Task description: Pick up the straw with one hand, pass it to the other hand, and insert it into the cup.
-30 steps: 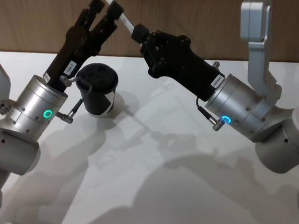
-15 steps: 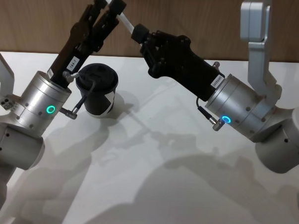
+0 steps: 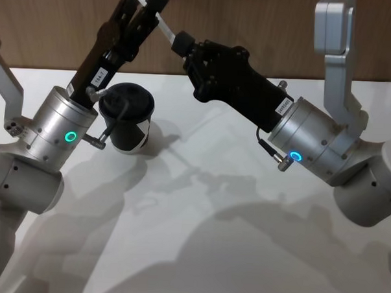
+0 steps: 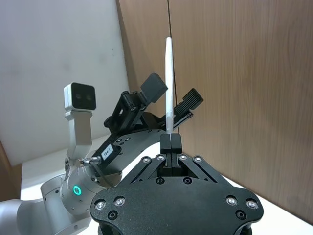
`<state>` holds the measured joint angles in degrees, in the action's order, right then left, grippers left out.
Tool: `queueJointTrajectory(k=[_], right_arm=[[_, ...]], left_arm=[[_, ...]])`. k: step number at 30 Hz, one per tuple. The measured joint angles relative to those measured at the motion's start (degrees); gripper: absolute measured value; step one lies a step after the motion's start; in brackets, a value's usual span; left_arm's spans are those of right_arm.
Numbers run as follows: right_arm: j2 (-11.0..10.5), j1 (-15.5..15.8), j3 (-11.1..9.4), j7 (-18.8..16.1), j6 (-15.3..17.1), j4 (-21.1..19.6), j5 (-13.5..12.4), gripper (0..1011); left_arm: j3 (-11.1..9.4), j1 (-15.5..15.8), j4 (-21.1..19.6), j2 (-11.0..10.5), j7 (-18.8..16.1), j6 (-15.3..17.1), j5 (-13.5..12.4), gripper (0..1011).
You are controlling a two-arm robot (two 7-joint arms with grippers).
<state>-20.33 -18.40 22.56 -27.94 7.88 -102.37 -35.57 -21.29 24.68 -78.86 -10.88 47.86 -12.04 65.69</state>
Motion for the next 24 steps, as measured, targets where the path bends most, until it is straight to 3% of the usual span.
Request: queueJointTrajectory(k=[10,16,20,23,24], right_arm=[[0.0,0.0,0.0,0.0,0.0,0.0,0.0,1],[0.0,0.0,0.0,0.0,0.0,0.0,0.0,1],[0.0,0.0,0.0,0.0,0.0,0.0,0.0,1],[0.0,0.0,0.0,0.0,0.0,0.0,0.0,1],[0.0,0.0,0.0,0.0,0.0,0.0,0.0,1]], left_arm=[[-0.62,1.04,1.09,0.3,0.8,-0.42,0.61,759],[-0.93,1.39,1.39,0.32,0.87,-0.72,0.8,544],[-1.09,1.51,1.49,0.32,0.87,-0.84,0.89,470],[-1.25,1.61,1.57,0.3,0.86,-0.99,0.98,322],[-1.28,1.64,1.58,0.3,0.85,-1.02,0.99,322]])
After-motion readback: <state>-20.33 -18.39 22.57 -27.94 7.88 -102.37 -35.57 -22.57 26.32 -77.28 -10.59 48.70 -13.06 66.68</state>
